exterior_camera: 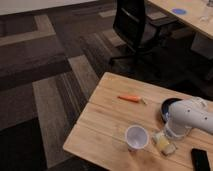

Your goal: Place the white sponge in the ceramic cup

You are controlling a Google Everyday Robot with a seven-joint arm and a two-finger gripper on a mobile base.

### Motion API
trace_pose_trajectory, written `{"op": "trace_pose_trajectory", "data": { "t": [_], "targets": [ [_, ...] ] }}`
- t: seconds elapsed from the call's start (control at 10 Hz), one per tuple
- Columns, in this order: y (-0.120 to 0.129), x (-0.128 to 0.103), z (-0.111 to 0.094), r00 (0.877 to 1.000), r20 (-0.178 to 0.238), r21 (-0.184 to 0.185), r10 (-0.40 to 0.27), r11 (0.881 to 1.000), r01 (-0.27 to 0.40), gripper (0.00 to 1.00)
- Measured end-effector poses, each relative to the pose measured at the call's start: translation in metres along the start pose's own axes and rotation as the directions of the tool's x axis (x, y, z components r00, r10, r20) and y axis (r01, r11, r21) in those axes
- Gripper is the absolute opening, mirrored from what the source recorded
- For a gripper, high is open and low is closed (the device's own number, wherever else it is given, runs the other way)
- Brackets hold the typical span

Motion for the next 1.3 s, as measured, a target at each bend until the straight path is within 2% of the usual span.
{"op": "trace_pose_trajectory", "data": {
  "t": [0.3, 0.5, 0.6, 0.7, 0.8, 0.9, 1.0, 1.1, 1.2, 1.3],
  "targets": [
    [0.002, -0.024, 0.007, 0.998, 0.031, -0.002, -0.048, 0.999, 0.048, 0.65],
    [-0.002, -0.034, 0.007, 0.996, 0.048, 0.011, -0.072, 0.997, 0.072, 0.63],
    [-0.001, -0.035, 0.007, 0.996, 0.051, 0.013, -0.079, 0.997, 0.078, 0.54],
    [0.001, -0.037, 0.006, 0.994, 0.050, 0.018, -0.093, 0.996, 0.092, 0.35],
    [0.002, -0.038, 0.003, 0.994, 0.047, 0.023, -0.101, 0.995, 0.100, 0.23],
    [0.003, -0.038, -0.004, 0.994, 0.025, 0.033, -0.110, 0.993, 0.110, 0.06],
    [0.005, -0.040, -0.010, 0.993, 0.013, 0.040, -0.116, 0.993, 0.115, 0.01],
    [0.006, -0.047, -0.022, 0.992, 0.008, 0.052, -0.122, 0.991, 0.122, 0.00],
    [0.007, -0.062, -0.045, 0.989, 0.014, 0.084, -0.144, 0.986, 0.143, 0.00],
    [0.007, -0.071, -0.059, 0.987, 0.022, 0.104, -0.160, 0.982, 0.157, 0.00]
  ]
}}
